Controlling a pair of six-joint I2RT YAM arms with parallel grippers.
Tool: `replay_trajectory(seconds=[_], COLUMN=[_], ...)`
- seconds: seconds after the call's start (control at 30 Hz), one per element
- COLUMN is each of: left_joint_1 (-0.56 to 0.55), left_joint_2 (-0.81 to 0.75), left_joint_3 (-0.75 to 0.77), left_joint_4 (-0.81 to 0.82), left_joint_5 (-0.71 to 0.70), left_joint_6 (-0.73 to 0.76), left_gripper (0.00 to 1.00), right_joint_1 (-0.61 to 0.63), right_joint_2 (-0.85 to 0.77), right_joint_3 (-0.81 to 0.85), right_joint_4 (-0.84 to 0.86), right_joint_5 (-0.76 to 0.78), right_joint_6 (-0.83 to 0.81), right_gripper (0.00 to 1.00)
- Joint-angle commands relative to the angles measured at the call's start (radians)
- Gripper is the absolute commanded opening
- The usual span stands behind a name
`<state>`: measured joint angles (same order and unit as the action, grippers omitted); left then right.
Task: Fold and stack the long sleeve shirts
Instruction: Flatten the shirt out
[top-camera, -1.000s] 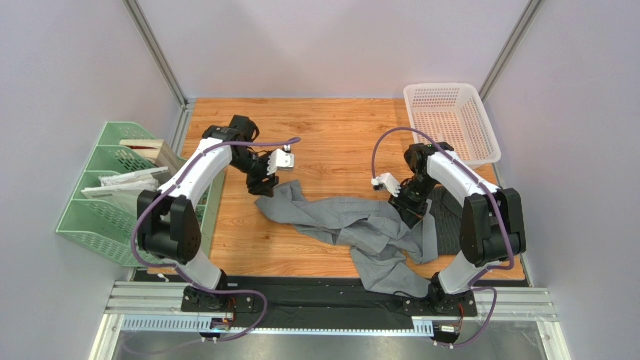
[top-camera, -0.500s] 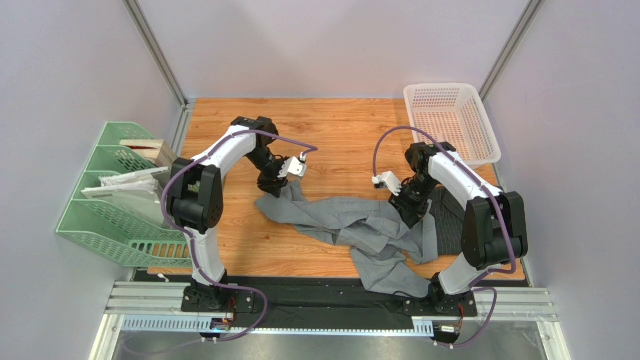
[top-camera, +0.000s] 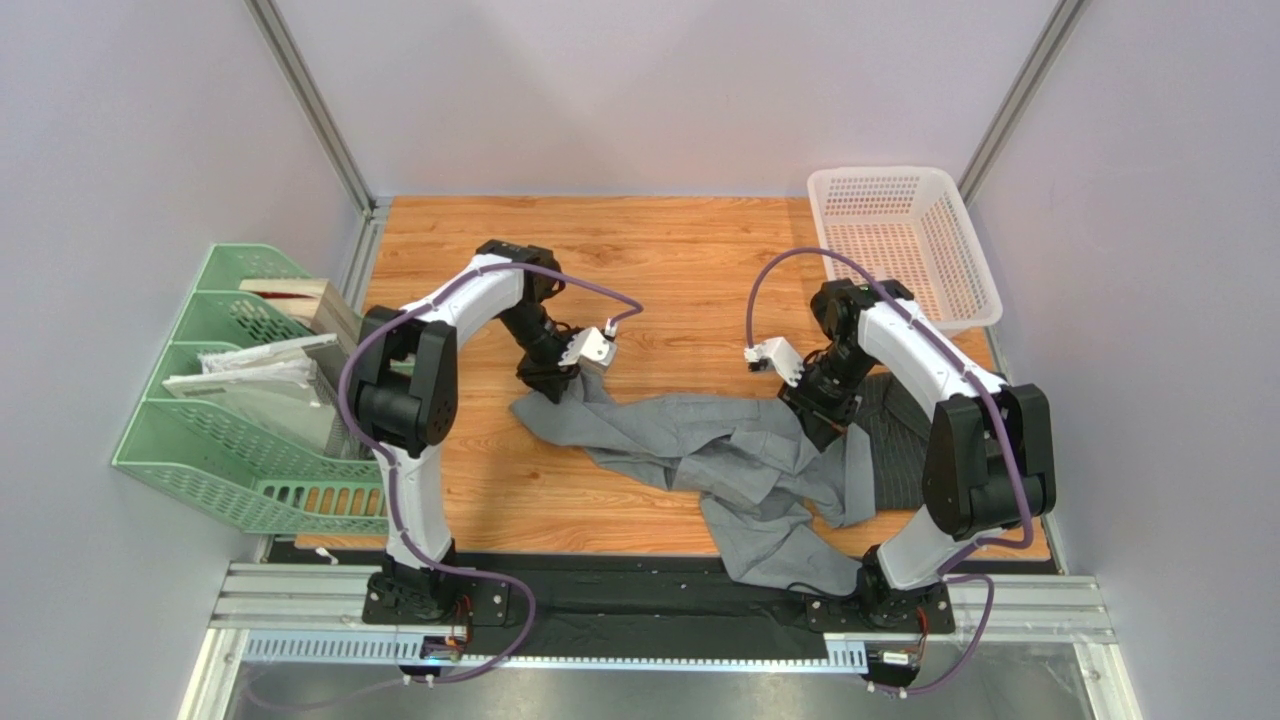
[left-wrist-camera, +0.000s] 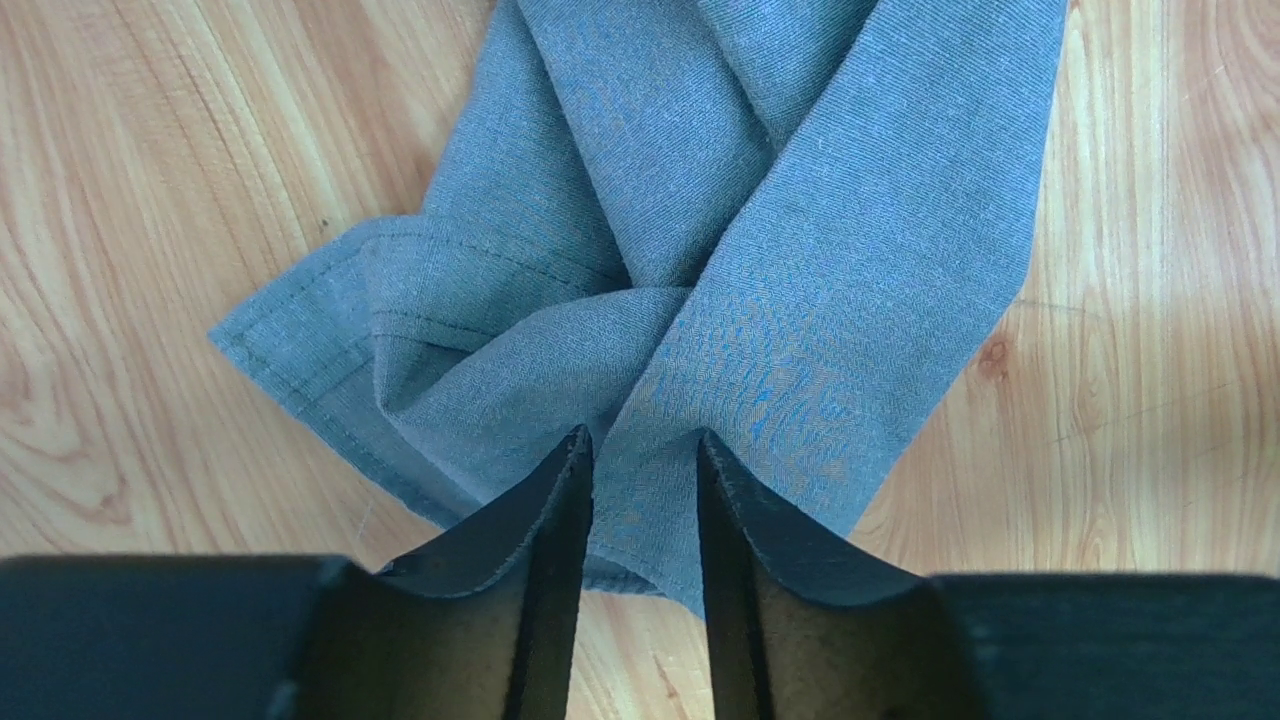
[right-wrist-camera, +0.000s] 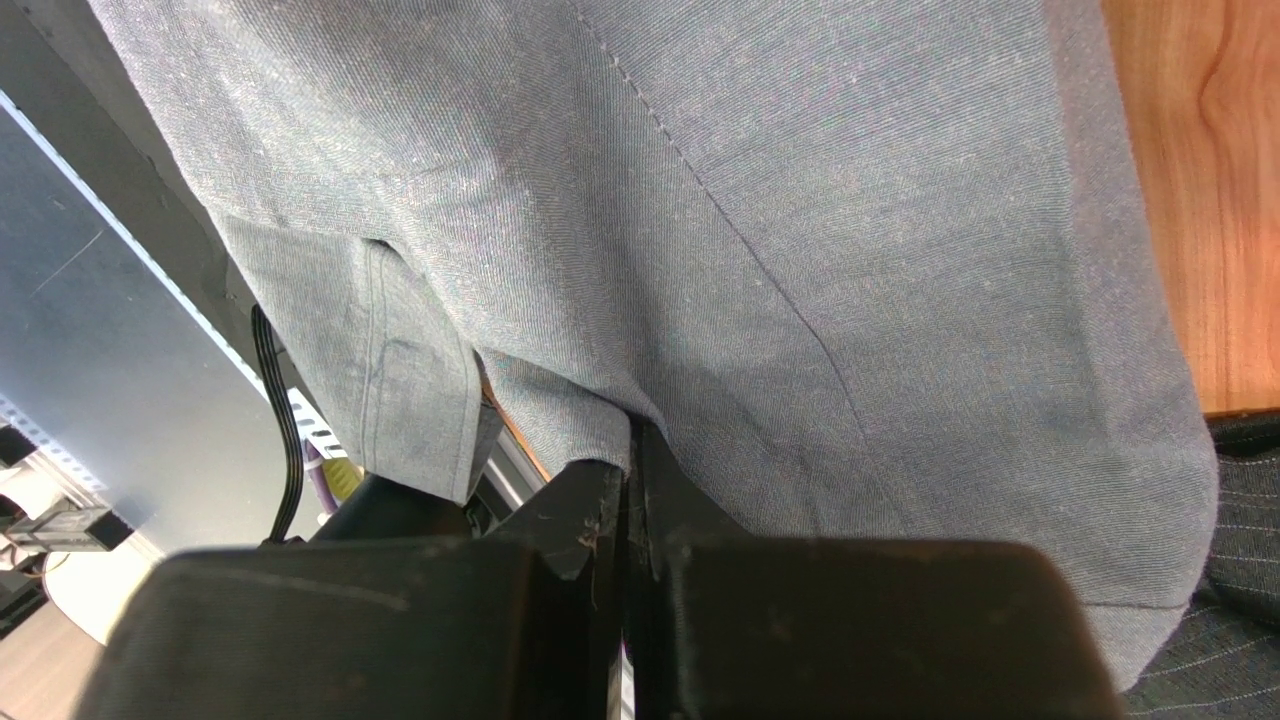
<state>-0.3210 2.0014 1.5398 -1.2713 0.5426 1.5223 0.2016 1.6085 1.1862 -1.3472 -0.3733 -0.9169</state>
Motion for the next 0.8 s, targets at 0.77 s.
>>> replay_trajectory(seconds=[0.77], left_joint_1=[0.315], left_joint_2=[-0.297], left_joint_3=[0.558], left_joint_4=[0.301], left_joint_5=[-0.019], left_joint_6=[-1.125], left_gripper=[0.0], right_joint_1=[-0.287], right_joint_2=[0.186], right_joint_3=[1.074], right_joint_4=[-0.035], right_joint_5=[-0.375], right_joint_6=[0.464], right_gripper=[0.0])
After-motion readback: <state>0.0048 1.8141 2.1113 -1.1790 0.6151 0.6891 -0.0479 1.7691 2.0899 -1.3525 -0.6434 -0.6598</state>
